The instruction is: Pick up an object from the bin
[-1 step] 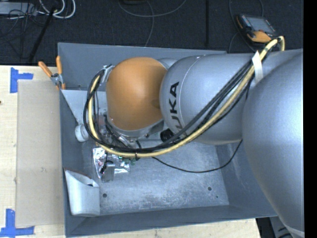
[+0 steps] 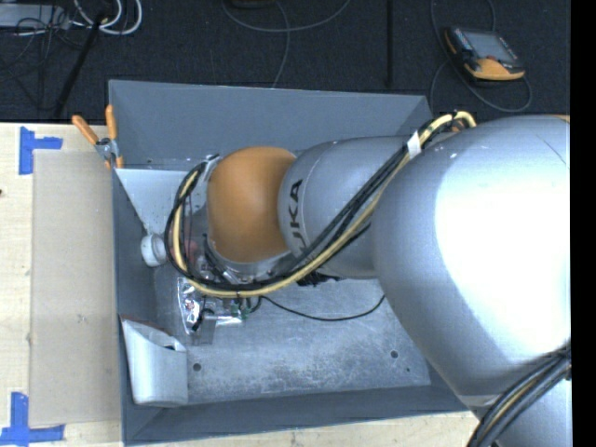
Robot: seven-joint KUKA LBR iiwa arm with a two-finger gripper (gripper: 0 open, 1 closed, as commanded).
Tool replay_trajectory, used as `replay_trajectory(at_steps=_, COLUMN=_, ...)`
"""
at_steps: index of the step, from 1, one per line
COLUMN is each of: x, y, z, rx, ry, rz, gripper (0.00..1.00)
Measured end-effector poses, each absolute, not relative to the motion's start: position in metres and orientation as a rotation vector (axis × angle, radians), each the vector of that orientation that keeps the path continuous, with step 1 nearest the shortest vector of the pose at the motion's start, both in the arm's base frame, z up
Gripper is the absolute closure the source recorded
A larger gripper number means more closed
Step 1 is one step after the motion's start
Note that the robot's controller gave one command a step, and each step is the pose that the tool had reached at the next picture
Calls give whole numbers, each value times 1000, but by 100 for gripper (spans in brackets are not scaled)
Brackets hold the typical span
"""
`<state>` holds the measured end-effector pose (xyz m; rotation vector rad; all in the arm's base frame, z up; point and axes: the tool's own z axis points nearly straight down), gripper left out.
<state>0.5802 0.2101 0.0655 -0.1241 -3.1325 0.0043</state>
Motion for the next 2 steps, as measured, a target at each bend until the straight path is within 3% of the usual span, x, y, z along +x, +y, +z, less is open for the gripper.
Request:
replay_trajectory(at_steps=1, x=583, y=212, z=71, rx=-127, ry=-3141, rz=-3, gripper=100)
replay_trajectory(at_steps=2, x=616, y=192, z=259, rx=-98, ry=-3150, rz=-5, gripper=100)
